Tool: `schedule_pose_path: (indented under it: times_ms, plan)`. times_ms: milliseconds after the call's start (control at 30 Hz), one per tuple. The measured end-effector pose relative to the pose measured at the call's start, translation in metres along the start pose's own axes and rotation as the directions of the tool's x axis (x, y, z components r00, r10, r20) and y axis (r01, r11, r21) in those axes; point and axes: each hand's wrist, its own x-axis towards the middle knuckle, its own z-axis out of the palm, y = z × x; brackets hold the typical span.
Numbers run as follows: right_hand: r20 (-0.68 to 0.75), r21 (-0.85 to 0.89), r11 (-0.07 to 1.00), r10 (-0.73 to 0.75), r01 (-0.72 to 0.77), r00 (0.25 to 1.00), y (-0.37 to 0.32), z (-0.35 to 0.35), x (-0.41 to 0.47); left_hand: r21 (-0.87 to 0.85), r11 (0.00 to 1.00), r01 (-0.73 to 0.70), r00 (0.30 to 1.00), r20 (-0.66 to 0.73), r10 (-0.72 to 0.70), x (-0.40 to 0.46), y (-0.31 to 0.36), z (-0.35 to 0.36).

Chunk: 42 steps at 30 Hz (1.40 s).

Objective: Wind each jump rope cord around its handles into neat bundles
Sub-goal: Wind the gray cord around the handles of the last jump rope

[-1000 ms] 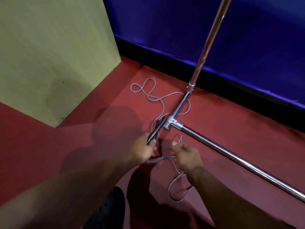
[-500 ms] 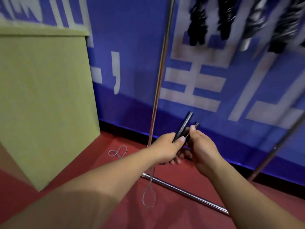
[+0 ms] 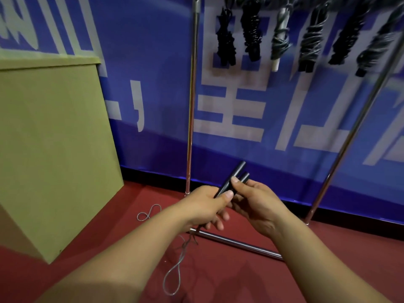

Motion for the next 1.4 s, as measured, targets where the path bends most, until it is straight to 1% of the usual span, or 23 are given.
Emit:
schedule_pose_path:
  times_ms: [67, 167, 233, 433, 567, 700, 800, 900, 967, 1033, 1100, 1200, 1300, 1400]
  plan:
    - [-0.002, -0.016, 1.000, -0.002, 0.002, 1.000, -0.004, 0.002, -0.001, 0.004, 1.000, -0.020, 1.000, -0.010, 0.020, -0.002, -0.003, -0.001]
    - [-0.027, -0.034, 0.999, -0.041, 0.040, 0.999, -0.004, 0.005, 0.005, 0.029, 0.997, -0.073, 0.993, -0.093, 0.075, 0.002, -0.013, -0.007]
    - [-0.025, -0.028, 0.998, -0.063, 0.063, 0.998, -0.004, 0.007, 0.011, 0.019, 0.994, -0.106, 0.987, -0.121, 0.107, 0.007, -0.018, -0.012]
    - [-0.004, -0.053, 0.996, -0.069, 0.069, 0.998, -0.013, 0.012, 0.027, 0.053, 0.988, -0.142, 0.986, -0.080, 0.146, 0.011, -0.034, -0.025]
    - [0.025, -0.067, 0.996, -0.053, 0.055, 0.998, -0.013, 0.014, 0.034, 0.052, 0.989, -0.140, 0.985, -0.089, 0.145, 0.008, -0.041, -0.027]
    - [0.100, -0.084, 0.995, -0.041, 0.050, 0.994, -0.010, 0.023, 0.035, -0.061, 0.987, -0.152, 0.981, -0.133, 0.143, 0.004, -0.042, -0.027]
    - [0.122, -0.120, 0.992, -0.010, 0.024, 0.992, -0.002, 0.032, 0.037, -0.215, 0.963, -0.162, 0.974, -0.193, 0.121, -0.002, -0.033, -0.027]
    - [0.151, -0.005, 0.997, 0.071, -0.071, 0.986, 0.017, 0.048, 0.039, -0.354, 0.918, -0.180, 0.964, -0.250, 0.093, -0.002, -0.028, -0.032]
    - [0.161, 0.014, 0.994, 0.109, -0.112, 0.981, 0.030, 0.060, 0.040, -0.455, 0.870, -0.190, 0.957, -0.284, 0.060, 0.000, -0.027, -0.035]
    - [0.175, -0.014, 0.994, 0.111, -0.110, 0.978, 0.044, 0.068, 0.042, -0.583, 0.789, -0.194, 0.951, -0.309, 0.005, 0.002, -0.026, -0.040]
    - [0.153, -0.084, 0.990, 0.122, -0.110, 0.981, 0.055, 0.071, 0.046, -0.666, 0.717, -0.205, 0.947, -0.320, -0.027, 0.002, -0.025, -0.043]
    - [0.148, -0.200, 0.971, 0.163, -0.132, 0.975, 0.060, 0.072, 0.046, -0.693, 0.688, -0.217, 0.938, -0.344, -0.051, -0.001, -0.026, -0.049]
    - [0.202, -0.274, 0.955, 0.170, -0.111, 0.965, 0.054, 0.068, 0.046, -0.703, 0.656, -0.275, 0.906, -0.418, -0.068, 0.001, -0.029, -0.058]
    - [0.258, -0.300, 0.949, 0.177, -0.095, 0.950, 0.051, 0.065, 0.048, -0.624, 0.719, -0.306, 0.850, -0.519, -0.088, 0.004, -0.038, -0.070]
